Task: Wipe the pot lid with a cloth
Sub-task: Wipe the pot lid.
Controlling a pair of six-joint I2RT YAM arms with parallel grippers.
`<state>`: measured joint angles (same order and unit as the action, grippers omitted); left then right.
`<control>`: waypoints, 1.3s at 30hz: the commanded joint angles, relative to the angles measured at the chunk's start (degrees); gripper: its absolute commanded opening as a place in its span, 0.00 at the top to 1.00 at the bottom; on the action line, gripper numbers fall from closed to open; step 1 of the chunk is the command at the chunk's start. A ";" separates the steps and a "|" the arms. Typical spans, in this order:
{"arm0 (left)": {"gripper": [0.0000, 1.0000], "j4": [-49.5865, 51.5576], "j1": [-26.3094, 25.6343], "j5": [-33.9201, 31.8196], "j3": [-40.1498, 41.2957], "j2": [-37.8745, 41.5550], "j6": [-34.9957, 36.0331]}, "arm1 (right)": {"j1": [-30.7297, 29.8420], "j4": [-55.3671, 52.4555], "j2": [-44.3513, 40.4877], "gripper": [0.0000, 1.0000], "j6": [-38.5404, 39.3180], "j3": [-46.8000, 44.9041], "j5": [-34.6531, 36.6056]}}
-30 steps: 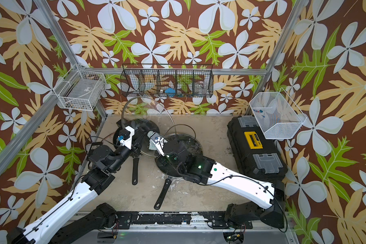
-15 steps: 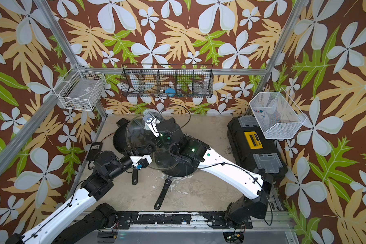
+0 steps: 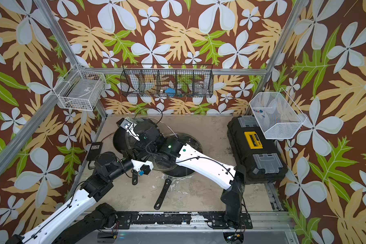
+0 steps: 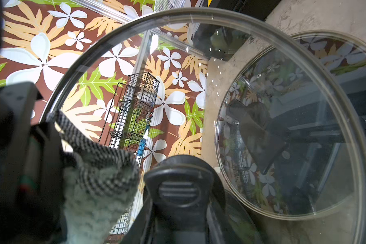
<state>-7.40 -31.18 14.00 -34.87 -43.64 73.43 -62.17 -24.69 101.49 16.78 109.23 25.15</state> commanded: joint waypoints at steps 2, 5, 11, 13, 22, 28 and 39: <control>1.00 -11.52 0.08 -0.33 -0.63 -0.49 -8.81 | 1.09 5.03 -8.09 1.00 -0.93 -6.76 3.91; 1.00 -20.00 0.07 -2.72 -0.35 -0.26 -29.85 | 1.32 6.85 -15.09 1.00 -2.18 -15.12 5.48; 1.00 -31.23 0.09 -7.19 0.56 -0.96 -61.23 | -0.27 7.63 -25.11 1.00 -7.47 -28.84 3.41; 1.00 -32.47 0.07 -9.45 -0.33 -1.69 -69.61 | -1.77 7.66 -26.05 1.00 -8.62 -31.40 3.71; 1.00 -32.15 0.08 -12.42 -5.18 -4.87 -90.74 | -4.69 9.92 -21.67 1.00 -14.53 -35.39 0.50; 1.00 -31.03 0.08 -13.39 -4.22 -3.97 -76.86 | -4.51 9.23 -23.73 1.00 -11.61 -32.75 6.62; 1.00 -22.16 0.11 2.89 -2.05 -0.03 -25.69 | -0.62 8.00 -21.80 1.00 -2.83 -22.00 8.10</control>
<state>-24.47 -31.07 5.48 -36.75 -44.99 27.86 -63.33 -17.10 78.26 10.50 84.86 28.91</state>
